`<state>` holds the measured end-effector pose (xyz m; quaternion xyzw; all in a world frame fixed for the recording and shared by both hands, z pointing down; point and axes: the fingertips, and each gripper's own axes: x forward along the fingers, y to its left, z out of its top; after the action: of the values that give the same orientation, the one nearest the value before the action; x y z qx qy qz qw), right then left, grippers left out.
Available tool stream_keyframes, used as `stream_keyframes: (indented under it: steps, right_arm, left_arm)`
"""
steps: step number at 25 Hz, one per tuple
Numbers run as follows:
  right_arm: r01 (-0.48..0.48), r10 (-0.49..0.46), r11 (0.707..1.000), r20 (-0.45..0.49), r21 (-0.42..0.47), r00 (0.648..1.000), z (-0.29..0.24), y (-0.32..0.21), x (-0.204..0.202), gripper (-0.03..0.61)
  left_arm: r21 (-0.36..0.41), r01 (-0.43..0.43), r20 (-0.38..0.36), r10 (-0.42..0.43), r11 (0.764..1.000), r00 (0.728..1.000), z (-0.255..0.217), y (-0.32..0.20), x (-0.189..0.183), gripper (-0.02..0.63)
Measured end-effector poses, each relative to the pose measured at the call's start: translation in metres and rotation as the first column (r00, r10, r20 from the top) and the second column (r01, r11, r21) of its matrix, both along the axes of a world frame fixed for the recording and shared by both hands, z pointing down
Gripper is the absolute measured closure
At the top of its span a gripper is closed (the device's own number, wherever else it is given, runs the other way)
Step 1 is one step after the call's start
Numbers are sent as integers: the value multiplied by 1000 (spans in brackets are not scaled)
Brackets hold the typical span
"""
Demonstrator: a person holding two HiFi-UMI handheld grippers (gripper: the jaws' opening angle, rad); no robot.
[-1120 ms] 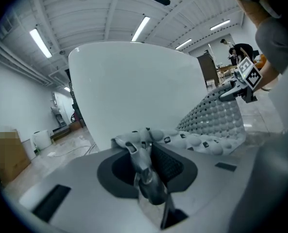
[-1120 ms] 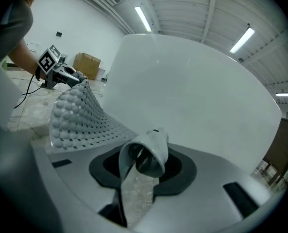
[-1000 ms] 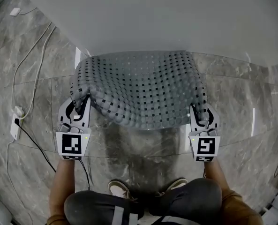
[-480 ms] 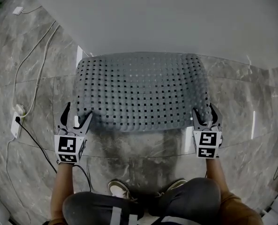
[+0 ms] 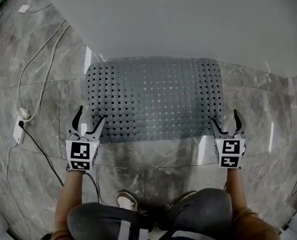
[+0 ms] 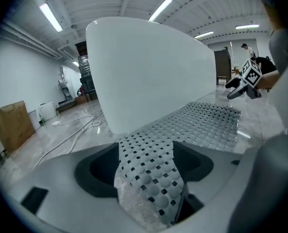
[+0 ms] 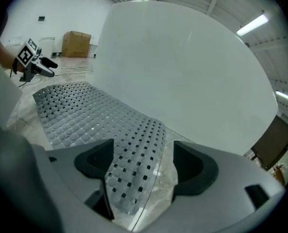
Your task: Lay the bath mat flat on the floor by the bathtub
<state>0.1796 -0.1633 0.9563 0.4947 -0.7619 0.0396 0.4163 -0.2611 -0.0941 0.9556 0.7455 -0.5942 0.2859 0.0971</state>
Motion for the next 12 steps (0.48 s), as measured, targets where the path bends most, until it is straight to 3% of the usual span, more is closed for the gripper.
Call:
stream_keyframes:
  steps: [1, 2, 4, 5, 7, 9, 10, 12]
  right_arm:
    - [19, -19, 999, 15, 27, 1000, -6, -1, -7, 190]
    - [38, -40, 998, 42, 45, 998, -10, -2, -16, 193]
    - [65, -71, 996, 99, 62, 993, -13, -3, -35, 210]
    - [73, -81, 995, 114, 71, 990, -14, -4, -44, 242]
    - [83, -95, 991, 120, 106, 988, -19, -5, -55, 344]
    - [95, -112, 985, 110, 147, 988, -26, -4, -61, 540]
    - [106, -124, 982, 113, 155, 986, -30, -4, -63, 575]
    - [126, -147, 980, 137, 156, 980, -36, -4, -68, 575]
  left_arm:
    - [-2, 12, -5, -12, 1000, 1000, -1, 1, 2, 272]
    - [-5, 28, -1, -28, 1000, 1000, -3, 2, 2, 348]
    - [3, 59, 26, -59, 998, 998, -9, 2, 2, 567]
    - [15, 65, 32, -65, 998, 997, -14, 1, 3, 611]
    - [34, 70, 13, -71, 997, 997, -20, -3, 5, 611]
    - [40, 77, -12, -77, 996, 997, -23, -6, 6, 611]
    - [40, 78, -20, -78, 996, 997, -22, -7, 7, 611]
    - [39, 89, -30, -87, 995, 996, -19, -7, 8, 611]
